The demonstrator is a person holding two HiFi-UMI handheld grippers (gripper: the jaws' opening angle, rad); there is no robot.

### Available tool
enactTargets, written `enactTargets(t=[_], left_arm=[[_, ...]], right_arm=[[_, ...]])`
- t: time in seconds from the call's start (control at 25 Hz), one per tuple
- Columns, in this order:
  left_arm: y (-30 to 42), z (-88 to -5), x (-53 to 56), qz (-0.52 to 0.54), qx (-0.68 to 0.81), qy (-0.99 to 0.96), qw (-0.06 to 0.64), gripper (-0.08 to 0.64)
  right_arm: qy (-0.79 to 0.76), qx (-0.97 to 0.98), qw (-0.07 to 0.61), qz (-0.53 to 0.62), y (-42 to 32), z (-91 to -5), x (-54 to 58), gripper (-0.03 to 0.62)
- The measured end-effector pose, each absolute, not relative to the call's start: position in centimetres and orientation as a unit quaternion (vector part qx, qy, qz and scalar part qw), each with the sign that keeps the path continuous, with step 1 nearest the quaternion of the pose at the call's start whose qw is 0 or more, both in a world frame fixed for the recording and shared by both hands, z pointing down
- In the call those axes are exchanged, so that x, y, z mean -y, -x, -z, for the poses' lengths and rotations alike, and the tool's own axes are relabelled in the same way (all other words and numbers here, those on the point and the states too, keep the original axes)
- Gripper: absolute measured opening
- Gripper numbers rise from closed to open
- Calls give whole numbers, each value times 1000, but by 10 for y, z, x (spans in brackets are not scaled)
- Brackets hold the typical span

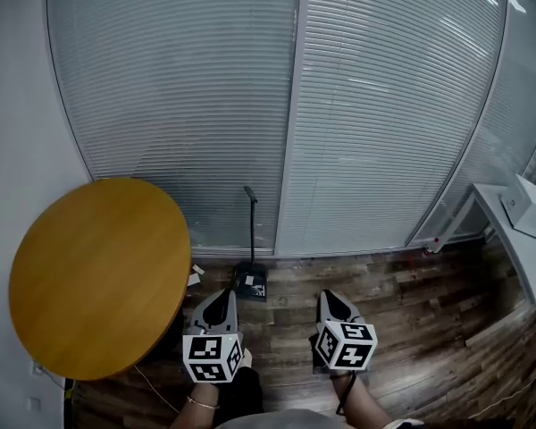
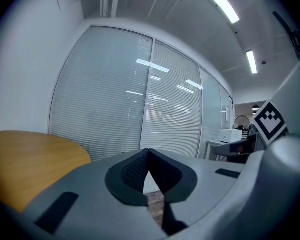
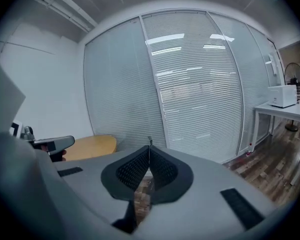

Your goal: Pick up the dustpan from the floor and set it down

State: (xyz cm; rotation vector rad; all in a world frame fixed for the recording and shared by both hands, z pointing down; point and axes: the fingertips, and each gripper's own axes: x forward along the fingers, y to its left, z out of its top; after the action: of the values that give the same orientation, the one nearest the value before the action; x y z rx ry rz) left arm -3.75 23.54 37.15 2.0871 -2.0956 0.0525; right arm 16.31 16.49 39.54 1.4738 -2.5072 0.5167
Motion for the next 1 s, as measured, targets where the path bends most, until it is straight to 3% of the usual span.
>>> enactTargets(t=[0.48,1.0], left_arm=[[101,-346,-101,-26,690,-719,75,18],[165,-382,-15,-38,690,-716,98,18]], right_arm=[[-517,836,78,-168,-105,-370,-44,32],[-505,838,102,-180,-32,-400,40,32]])
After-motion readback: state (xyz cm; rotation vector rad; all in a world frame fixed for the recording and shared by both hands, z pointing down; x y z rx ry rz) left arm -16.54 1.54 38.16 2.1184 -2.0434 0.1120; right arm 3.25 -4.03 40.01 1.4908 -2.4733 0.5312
